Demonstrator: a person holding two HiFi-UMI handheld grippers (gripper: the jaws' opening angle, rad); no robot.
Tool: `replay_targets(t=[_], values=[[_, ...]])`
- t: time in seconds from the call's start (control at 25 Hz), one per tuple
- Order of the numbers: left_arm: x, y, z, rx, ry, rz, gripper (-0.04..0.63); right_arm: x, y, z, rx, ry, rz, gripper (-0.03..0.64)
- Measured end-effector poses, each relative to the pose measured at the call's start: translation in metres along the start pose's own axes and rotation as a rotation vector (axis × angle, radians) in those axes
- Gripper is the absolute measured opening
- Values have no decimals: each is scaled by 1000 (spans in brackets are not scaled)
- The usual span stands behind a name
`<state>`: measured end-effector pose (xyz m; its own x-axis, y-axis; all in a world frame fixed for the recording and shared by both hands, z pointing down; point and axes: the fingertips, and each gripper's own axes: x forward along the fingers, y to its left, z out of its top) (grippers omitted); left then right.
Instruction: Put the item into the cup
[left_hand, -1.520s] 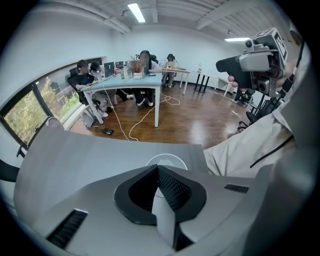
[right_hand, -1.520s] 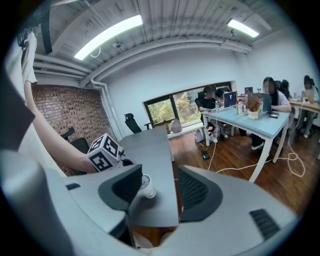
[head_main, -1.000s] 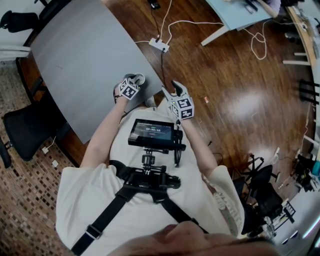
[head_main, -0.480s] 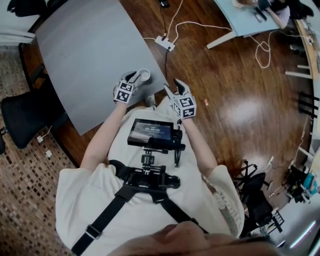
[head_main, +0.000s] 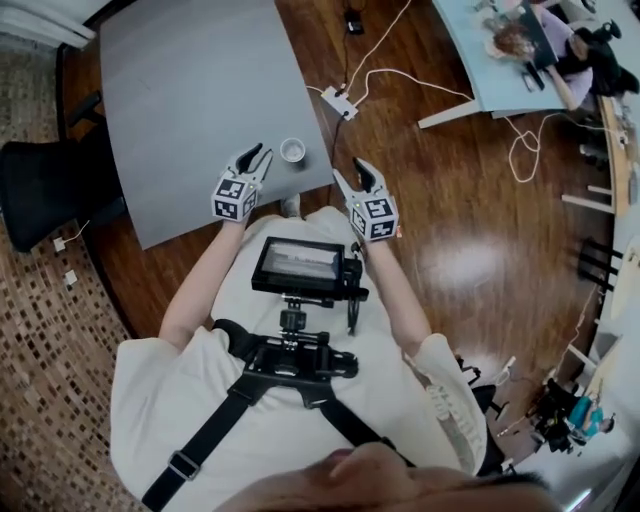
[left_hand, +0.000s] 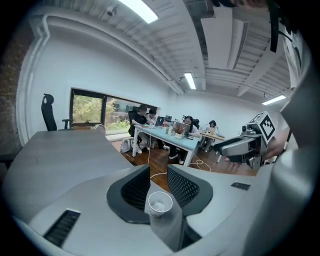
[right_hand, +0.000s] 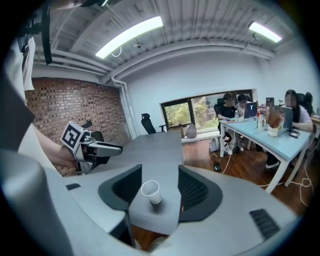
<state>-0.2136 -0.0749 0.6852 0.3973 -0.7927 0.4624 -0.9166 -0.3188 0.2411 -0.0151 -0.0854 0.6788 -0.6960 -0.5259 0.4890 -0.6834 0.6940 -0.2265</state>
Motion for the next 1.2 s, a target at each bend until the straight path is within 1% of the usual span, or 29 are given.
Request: replay_targets(t=[0.12, 0.24, 0.48, 0.64, 0.8, 0.92, 1.04, 1.2], values=[[-21, -7, 9, -9, -39, 43, 107, -13, 10, 10, -28, -6, 36, 241], [-32, -25, 0, -40, -47, 69, 109, -31, 12, 15, -46, -18, 58, 241], [-53, -83, -5, -79, -62, 72, 107, -82, 14, 24, -106, -83, 54, 241], [-65, -123, -11, -117, -83, 64, 107, -116, 14, 13, -140, -114, 65, 241], [-83, -163, -19, -113, -104, 54, 107, -151, 17, 8, -159, -140, 63, 241], [-101, -192, -27, -118, -120, 70, 107, -176, 19, -2, -164, -158, 65, 241], [-122, -221, -40, -137, -131, 92, 107, -203, 27, -15, -166, -152, 79, 241], [-137, -239, -56, -138, -135, 112, 107, -216, 29, -38, -183, -139, 97, 241]])
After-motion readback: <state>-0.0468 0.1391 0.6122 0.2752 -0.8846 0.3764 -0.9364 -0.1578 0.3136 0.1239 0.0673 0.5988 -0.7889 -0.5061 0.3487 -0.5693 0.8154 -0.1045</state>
